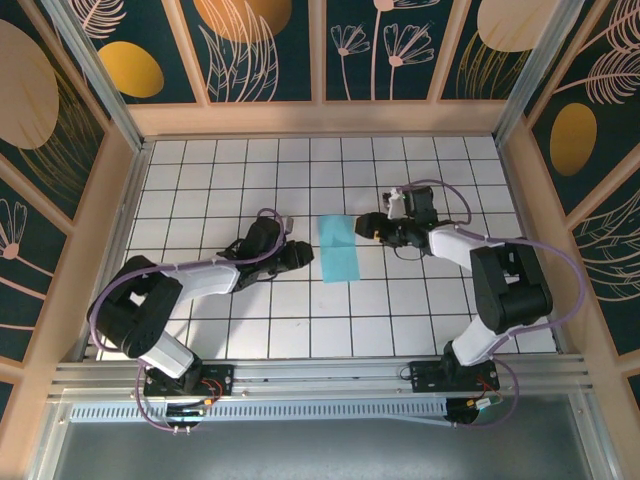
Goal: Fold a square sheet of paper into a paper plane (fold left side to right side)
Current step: Fold the triangle a second time at the center of the table, then turn over the paper at the center of the table.
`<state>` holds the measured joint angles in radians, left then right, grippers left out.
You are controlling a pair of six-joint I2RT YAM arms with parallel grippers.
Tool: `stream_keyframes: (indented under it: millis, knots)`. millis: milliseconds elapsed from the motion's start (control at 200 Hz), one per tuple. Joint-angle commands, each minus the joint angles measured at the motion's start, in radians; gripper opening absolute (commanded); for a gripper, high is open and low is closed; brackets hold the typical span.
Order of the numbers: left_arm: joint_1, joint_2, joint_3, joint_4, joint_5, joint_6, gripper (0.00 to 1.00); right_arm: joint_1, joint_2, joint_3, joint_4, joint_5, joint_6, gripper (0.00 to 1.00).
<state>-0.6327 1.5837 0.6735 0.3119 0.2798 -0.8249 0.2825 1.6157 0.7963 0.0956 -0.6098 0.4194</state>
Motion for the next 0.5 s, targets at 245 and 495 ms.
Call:
stream_keyframes:
  millis: [245, 495]
  knots:
    - [0.008, 0.175, 0.091, 0.135, 0.064, -0.012, 0.37, -0.074, -0.046, -0.193, 0.223, -0.170, 0.085, 0.88]
    - [0.007, 0.245, 0.147, 0.129, 0.085, 0.027, 0.35, -0.080, -0.045, -0.215, 0.250, -0.173, 0.096, 0.89]
